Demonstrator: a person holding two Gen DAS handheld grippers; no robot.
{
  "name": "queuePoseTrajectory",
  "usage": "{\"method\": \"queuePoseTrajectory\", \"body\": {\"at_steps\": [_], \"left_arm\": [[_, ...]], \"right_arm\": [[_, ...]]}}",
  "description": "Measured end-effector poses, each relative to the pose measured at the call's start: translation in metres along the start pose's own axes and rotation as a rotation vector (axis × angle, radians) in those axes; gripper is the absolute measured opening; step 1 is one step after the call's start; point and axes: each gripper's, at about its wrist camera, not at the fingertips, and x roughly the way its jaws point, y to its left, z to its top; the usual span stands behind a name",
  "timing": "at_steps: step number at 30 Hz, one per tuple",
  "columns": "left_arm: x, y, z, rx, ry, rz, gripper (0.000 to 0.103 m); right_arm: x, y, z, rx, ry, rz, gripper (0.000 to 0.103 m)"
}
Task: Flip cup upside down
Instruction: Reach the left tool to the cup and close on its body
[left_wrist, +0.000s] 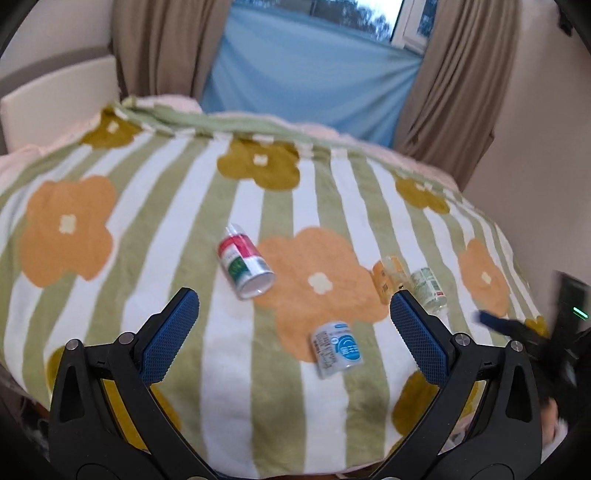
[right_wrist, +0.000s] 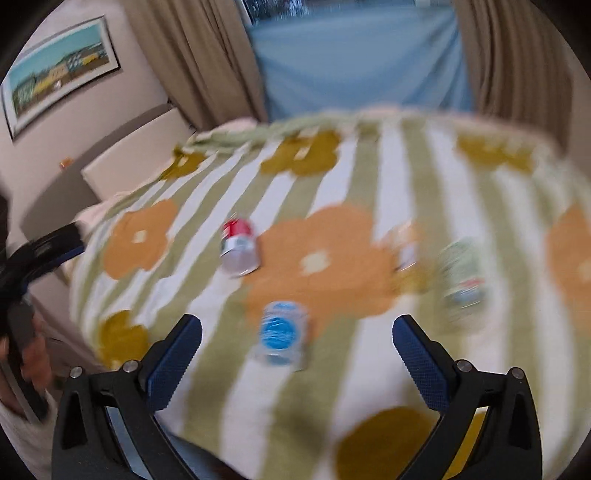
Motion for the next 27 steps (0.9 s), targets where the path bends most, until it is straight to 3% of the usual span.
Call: {"method": "queuePoseTrajectory", "body": {"at_steps": [4,8,12,16,20,27], "left_arm": [[0.045,-0.016,0.004,0.009,0.124,0.034,0.103],[0.098,-0.027,-0.013,-0.014,0.298,-0.003,0.103],[0.156,-0.032,-0.033,-0.123,0.504,-0.108,0.103],[0.207,-0.030,-0.047,-0.170,0.696,-0.059,0.097],[0.228,-0.031,-0.053,-0.171,0.762,-0.012,0.096],[0.253,-0.039,-0.061,-0.152,0.824,0.013,0.089]], "right_arm": [[-0.056,-0.002,-0.010,0.000,-0.206,-0.113,0.103],[-0.082,-0.006,-0.025,0.029,-0.307,-0.130,0.103],[-0.092,-0.007,-0.040,0.038,-0.340,-0.094,0.103],[-0.096,-0.004,-0.050,0.040,-0.326,-0.066,0.103],[-0.094,-0.007,-0.058,0.035,-0.313,-0.089,0.103],[-0.078,-0.017,-0.059,0.083,-0.300,-0.035,0.103]]}}
